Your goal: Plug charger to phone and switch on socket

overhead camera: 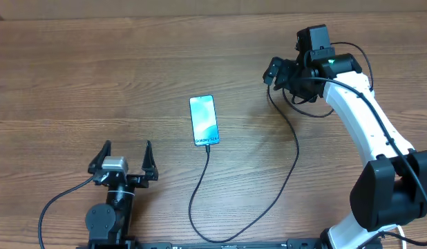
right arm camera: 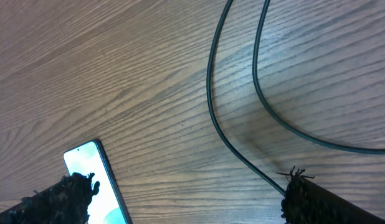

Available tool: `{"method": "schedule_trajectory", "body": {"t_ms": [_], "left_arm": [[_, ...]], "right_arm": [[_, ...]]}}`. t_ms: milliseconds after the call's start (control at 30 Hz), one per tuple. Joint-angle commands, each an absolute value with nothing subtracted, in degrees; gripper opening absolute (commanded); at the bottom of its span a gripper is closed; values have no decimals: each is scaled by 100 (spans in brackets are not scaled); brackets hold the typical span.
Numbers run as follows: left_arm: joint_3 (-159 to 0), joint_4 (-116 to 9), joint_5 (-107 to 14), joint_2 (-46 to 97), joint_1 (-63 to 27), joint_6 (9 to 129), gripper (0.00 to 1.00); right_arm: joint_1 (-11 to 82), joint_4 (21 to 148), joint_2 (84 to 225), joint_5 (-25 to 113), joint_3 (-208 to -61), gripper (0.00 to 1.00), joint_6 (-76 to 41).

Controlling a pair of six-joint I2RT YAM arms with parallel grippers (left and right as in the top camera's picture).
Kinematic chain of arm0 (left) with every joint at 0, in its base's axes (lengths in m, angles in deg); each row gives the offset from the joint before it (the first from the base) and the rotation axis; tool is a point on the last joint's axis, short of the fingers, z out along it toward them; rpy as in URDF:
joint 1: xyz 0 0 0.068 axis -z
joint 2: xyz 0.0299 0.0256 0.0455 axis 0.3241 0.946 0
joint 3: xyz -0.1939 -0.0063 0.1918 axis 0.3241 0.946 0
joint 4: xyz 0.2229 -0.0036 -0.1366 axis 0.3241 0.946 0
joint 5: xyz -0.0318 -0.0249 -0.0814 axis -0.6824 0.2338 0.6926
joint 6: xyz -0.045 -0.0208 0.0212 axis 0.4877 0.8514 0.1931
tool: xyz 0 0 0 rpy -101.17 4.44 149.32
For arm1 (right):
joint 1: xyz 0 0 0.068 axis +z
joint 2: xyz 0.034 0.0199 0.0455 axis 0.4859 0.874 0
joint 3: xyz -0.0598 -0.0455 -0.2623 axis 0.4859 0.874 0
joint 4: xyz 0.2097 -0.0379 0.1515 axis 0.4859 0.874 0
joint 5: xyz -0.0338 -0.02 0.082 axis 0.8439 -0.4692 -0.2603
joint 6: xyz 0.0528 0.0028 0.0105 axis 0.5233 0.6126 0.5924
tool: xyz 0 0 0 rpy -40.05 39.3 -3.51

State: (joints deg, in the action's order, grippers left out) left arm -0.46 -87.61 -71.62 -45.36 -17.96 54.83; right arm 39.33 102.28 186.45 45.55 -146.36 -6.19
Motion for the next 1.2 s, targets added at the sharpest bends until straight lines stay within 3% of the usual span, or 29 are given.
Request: {"method": "schedule_trajectory", "body": {"t_ms": [0, 1167], "left_arm": [[-22, -8324, -7127, -4645, -1912, 5372, 100], [-22, -8293, -7193, -4636, -1938, 5068, 100]], "right_arm": [[3933, 10201, 18556, 4614, -14649, 100, -628], [3933, 10201, 18556, 4614, -14649, 100, -628]]}}
